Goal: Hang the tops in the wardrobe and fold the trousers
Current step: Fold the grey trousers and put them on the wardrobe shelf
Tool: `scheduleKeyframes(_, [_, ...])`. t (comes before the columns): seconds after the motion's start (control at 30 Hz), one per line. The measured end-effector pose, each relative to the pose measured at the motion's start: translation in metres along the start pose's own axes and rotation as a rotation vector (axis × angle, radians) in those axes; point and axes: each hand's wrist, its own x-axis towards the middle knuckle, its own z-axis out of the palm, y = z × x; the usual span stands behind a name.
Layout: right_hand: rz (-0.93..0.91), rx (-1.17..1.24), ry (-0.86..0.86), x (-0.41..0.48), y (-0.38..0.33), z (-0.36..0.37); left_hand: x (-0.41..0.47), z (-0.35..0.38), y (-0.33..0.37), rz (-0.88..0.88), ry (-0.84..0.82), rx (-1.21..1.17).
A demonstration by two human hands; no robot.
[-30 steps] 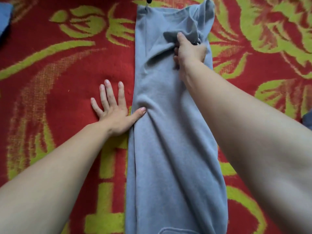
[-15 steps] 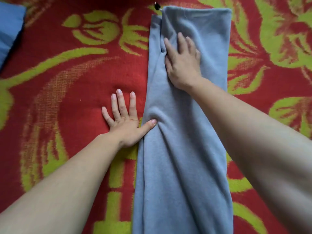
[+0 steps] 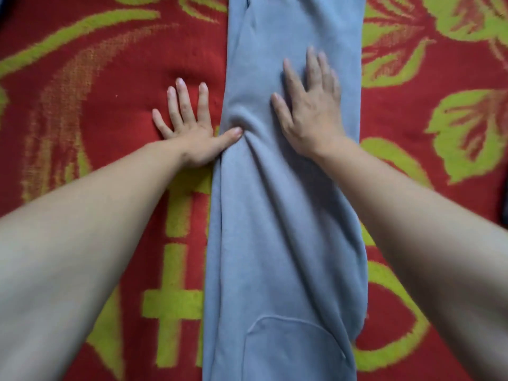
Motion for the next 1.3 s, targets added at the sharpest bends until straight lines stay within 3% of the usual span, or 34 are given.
scheduleKeyframes(0.23, [0.161,0.078,-0.012,-0.169,0.003,0.021,-0.052,0.013,0.007,0.003,0.133,-0.142])
scheduleKeyframes(0.33, [0.283,0.174,-0.048,-0.238,-0.002,0.019,-0.138,0.049,0.007,0.018,0.179,-0.294])
scheduleKeyframes(0.43, [0.482,0.356,-0.056,-0.311,-0.015,0.01,-0.255,0.09,0.0,-0.083,0.273,-0.384])
scheduleKeyframes(0.57, [0.682,0.458,-0.161,-0.41,-0.026,0.011,-0.384,0.143,-0.017,-0.288,0.141,-0.315])
scheduleKeyframes(0.7, [0.746,0.51,-0.296,-0.491,-0.033,0.023,-0.455,0.168,-0.025,-0.245,0.048,-0.177])
scheduleKeyframes(0.9, [0.952,0.721,-0.264,-0.541,-0.056,0.023,-0.496,0.182,-0.027,-0.242,-0.077,-0.432])
scheduleKeyframes(1.03, [0.936,0.844,-0.393,-0.549,-0.055,0.019,-0.515,0.189,-0.033,-0.454,-0.158,-0.903])
scheduleKeyframes(1.1, [0.879,0.874,-0.48,-0.56,-0.053,0.016,-0.524,0.192,-0.035,-0.475,-0.169,-0.955])
scheduleKeyframes(1.3, [0.809,1.085,-0.463,-0.609,-0.056,-0.023,-0.579,0.172,-0.024,-0.488,-0.113,-0.882])
